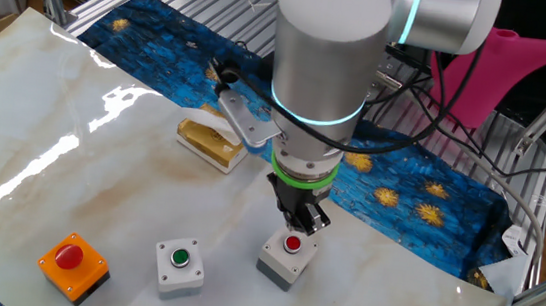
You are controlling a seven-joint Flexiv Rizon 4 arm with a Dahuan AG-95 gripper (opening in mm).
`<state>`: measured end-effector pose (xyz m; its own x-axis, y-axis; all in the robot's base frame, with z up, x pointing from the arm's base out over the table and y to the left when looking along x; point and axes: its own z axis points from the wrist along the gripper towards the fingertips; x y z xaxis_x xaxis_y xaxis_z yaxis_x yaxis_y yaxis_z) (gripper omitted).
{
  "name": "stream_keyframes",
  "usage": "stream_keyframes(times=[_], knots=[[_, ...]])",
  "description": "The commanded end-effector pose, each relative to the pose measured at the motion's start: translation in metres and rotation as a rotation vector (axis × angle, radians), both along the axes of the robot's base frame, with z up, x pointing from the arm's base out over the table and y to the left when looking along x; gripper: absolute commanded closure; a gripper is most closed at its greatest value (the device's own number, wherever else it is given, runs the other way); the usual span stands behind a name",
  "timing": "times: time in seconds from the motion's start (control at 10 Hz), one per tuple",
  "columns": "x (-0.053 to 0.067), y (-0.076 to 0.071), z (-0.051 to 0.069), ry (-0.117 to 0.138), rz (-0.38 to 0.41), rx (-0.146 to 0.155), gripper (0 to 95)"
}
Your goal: Press three buttons from left to right in sequence
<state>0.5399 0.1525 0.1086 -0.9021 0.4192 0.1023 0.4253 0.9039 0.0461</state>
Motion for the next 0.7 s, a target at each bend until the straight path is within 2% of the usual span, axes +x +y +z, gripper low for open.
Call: stream_keyframes(times=[0.1, 0.7], knots=[[0.0002, 0.0009, 0.0, -0.001, -0.013, 0.009, 95.0], [0.0002, 0.0009, 0.0, -0.003, -0.022, 0.004, 95.0]])
